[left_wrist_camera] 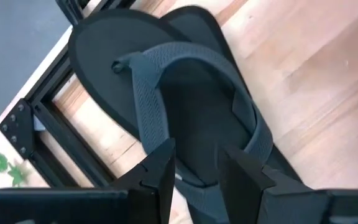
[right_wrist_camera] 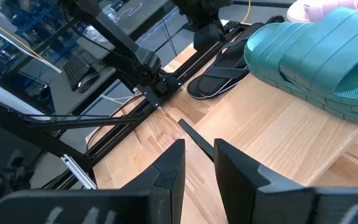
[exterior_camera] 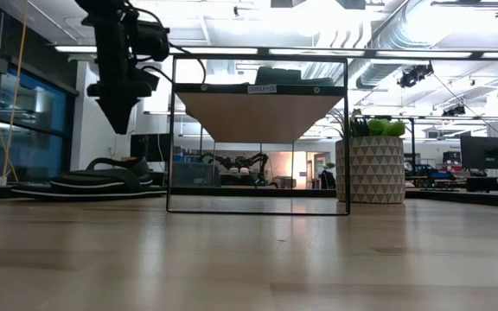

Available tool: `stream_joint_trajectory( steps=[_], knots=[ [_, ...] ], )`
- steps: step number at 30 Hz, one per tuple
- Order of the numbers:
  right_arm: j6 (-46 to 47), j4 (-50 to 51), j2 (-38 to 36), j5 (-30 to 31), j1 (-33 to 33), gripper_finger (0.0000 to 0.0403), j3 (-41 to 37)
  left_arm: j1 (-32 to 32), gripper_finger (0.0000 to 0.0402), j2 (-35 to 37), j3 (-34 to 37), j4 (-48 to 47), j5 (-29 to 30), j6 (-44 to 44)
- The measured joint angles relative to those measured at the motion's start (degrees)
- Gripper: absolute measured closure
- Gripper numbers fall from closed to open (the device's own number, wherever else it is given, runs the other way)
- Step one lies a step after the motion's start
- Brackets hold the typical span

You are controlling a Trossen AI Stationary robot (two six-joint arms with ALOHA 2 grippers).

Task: Pick and place slippers onto the shelf
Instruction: Put the black pair of slippers on the shelf

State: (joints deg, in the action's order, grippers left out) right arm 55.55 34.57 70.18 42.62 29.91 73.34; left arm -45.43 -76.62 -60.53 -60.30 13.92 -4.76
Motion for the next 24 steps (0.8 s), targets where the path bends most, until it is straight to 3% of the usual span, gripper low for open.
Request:
stream_joint_trajectory(
  steps=[15, 24],
  knots=[
    [1.14, 0.0, 0.0, -0.8, 0.02, 0.0329, 0.0, -9.36, 0.0263, -4.7, -0.02, 0.7, -4.06, 1.53],
    [1.02, 0.15, 0.0, -0.79, -0.05, 0.0329, 0.0, -10.09, 0.0263, -5.35, -0.04, 1.76, -3.07, 3.07]
  ],
)
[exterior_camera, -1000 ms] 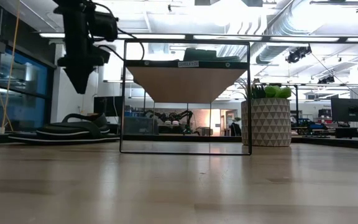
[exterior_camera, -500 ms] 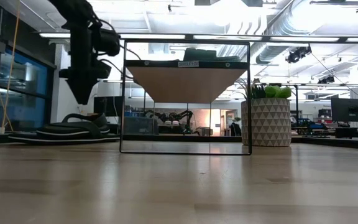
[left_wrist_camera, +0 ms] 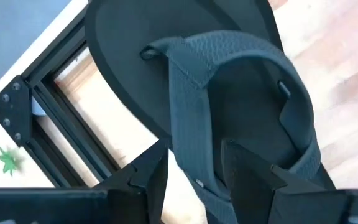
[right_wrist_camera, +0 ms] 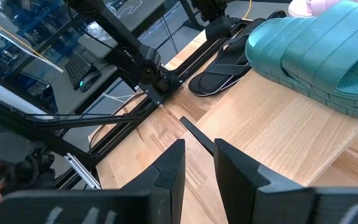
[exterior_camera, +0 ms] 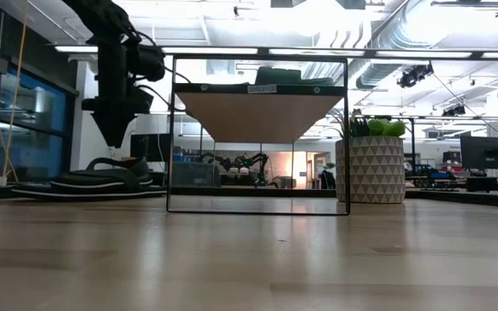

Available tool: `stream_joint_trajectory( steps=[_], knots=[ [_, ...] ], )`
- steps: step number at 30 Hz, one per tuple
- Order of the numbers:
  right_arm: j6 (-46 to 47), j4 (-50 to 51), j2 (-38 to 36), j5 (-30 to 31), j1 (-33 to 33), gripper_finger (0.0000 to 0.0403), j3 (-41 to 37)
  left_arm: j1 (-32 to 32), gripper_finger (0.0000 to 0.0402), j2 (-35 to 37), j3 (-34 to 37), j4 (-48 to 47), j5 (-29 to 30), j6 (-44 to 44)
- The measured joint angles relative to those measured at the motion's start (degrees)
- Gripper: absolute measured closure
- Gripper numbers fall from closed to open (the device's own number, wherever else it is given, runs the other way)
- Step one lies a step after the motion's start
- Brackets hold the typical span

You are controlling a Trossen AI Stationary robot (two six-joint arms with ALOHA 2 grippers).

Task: Pick and place slippers onto the shelf
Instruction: Put the black pair of slippers on the shelf

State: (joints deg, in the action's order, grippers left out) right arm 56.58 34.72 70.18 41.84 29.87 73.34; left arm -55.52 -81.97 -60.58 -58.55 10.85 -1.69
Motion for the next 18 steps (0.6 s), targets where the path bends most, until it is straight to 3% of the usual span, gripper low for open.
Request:
stream_joint_trajectory(
  steps=[11, 18],
  knots=[
    [0.42, 0.0, -0.01, 0.01, 0.02, 0.0329, 0.0, 0.03, 0.0263, -5.98, 0.0, -0.02, -1.01, 0.24],
    [1.49, -0.02, 0.0, 0.0, 0.02, 0.0329, 0.0, -0.03, 0.0263, -6.41, 0.0, 0.42, 3.0, 0.02]
  ],
)
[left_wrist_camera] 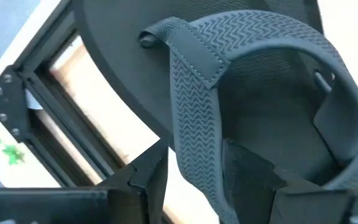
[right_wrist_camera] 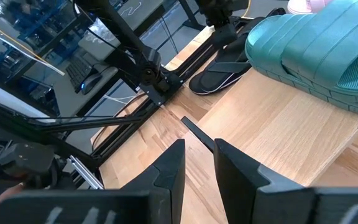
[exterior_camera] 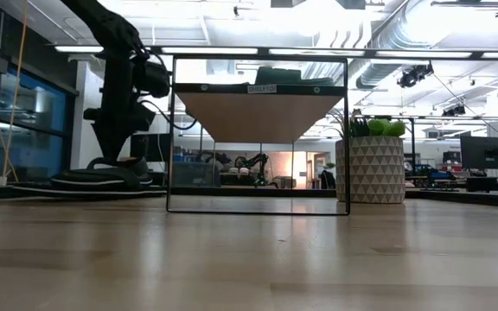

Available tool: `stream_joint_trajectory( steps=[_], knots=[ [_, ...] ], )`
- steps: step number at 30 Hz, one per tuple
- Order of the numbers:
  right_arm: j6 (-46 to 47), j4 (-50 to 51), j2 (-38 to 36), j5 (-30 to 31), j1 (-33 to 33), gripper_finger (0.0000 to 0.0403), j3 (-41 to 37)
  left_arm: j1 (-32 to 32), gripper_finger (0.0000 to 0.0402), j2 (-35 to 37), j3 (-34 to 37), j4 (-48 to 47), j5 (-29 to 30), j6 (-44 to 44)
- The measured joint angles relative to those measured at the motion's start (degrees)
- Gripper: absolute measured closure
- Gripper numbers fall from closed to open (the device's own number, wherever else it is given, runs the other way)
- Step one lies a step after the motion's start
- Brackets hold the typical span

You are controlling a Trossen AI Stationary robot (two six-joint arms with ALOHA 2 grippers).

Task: Pick and place slippers onto the shelf
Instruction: Put the black pair of slippers on the shelf

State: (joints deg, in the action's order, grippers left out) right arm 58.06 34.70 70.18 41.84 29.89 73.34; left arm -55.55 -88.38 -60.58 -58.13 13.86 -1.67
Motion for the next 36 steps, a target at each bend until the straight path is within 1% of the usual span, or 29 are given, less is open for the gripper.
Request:
stream_joint_trajectory(
  steps=[3, 10, 23, 25, 27, 33, 35, 36],
  knots=[
    [0.0, 0.0, 0.0, 0.0, 0.0, 0.0329, 0.0, 0.02, 0.0263, -0.38, 0.0, 0.46, 0.65, 0.17],
    [0.22, 0.0, 0.01, 0.0, -0.02, 0.0329, 0.0, 0.07, 0.0263, -3.89, 0.0, 1.05, -1.22, 0.37],
    [0.48, -0.02, 0.0, 0.16, -0.01, 0.0329, 0.0, 0.04, 0.0266, -4.11, 0.0, 1.21, 1.76, -0.02],
    [0.48, -0.02, 0.0, 0.42, -0.02, 0.0329, 0.0, 0.04, 0.0277, -4.11, 0.0, 1.19, 1.76, 0.01],
    [0.48, -0.02, 0.0, 0.65, -0.01, 0.0329, 0.0, 0.04, 0.0298, -4.11, 0.0, 1.2, 1.76, 0.36],
    [0.15, -0.26, -0.01, 1.02, 0.0, 0.0329, 0.0, 0.04, 0.0383, -4.11, 0.0, 1.29, 1.9, 0.95],
    [0.13, -0.3, 0.01, 1.14, 0.0, 0.0329, 0.0, 0.04, 0.0395, -4.11, 0.0, 1.16, 1.92, 1.47],
    [0.13, -0.31, -0.01, 1.14, -0.01, 0.0329, 0.0, 0.04, 0.0393, -4.11, 0.0, 1.06, 1.94, 1.46]
  ],
)
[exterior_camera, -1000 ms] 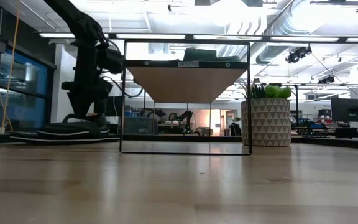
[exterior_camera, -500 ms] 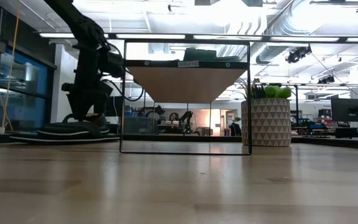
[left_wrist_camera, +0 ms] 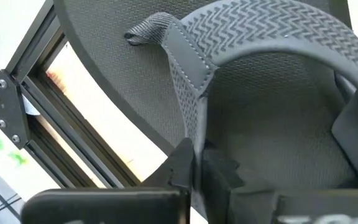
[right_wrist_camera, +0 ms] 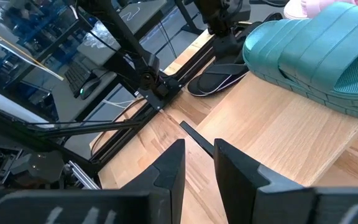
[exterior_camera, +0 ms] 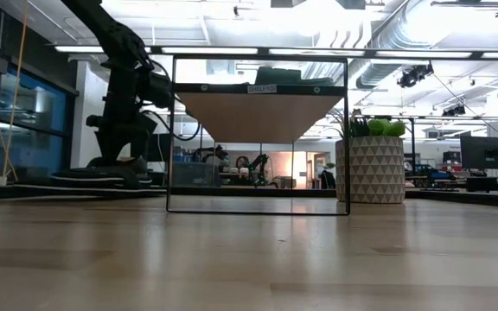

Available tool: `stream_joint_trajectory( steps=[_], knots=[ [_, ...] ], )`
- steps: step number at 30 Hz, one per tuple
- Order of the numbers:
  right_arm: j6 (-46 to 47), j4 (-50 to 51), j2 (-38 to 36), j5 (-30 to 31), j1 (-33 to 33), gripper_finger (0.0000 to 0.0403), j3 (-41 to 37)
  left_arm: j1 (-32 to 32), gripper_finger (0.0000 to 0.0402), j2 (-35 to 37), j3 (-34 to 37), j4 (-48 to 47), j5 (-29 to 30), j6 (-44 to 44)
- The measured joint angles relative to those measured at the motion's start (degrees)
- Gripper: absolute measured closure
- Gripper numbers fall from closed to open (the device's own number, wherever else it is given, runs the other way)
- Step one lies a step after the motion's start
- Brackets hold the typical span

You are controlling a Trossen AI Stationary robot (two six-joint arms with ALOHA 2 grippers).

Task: Pick and place slippers onto the shelf
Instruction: Put the black pair of slippers on the shelf

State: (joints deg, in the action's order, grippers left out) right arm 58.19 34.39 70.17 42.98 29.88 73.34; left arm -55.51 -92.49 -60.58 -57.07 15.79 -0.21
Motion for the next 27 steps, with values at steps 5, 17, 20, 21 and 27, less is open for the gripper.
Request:
stream_joint_trajectory(
  steps=[5, 17, 20, 21, 27],
  knots=[
    [-0.18, -0.01, 0.02, 0.0, 0.01, 0.0329, 0.0, 0.02, 0.0392, 0.23, 0.0, -1.28, 0.12, 0.0],
    [-2.38, -0.36, 0.01, -0.04, 0.01, 0.0329, 0.0, 0.94, 0.0397, 5.54, 0.0, -4.65, 0.17, 0.37],
    [-2.95, -0.39, 0.0, -0.04, 0.01, 0.0329, 0.0, 1.63, 0.0399, 7.35, -0.02, -5.49, -0.66, 0.4],
    [-3.1, -0.42, -0.05, -0.04, 0.01, 0.0329, 0.0, 1.71, 0.0399, 8.16, -0.02, -5.97, -0.66, 0.41],
    [-5.5, -1.69, -0.17, 0.04, 0.01, 0.0329, 0.0, 4.55, 0.04, 13.7, -0.11, -8.21, -0.99, -0.11]
  ],
)
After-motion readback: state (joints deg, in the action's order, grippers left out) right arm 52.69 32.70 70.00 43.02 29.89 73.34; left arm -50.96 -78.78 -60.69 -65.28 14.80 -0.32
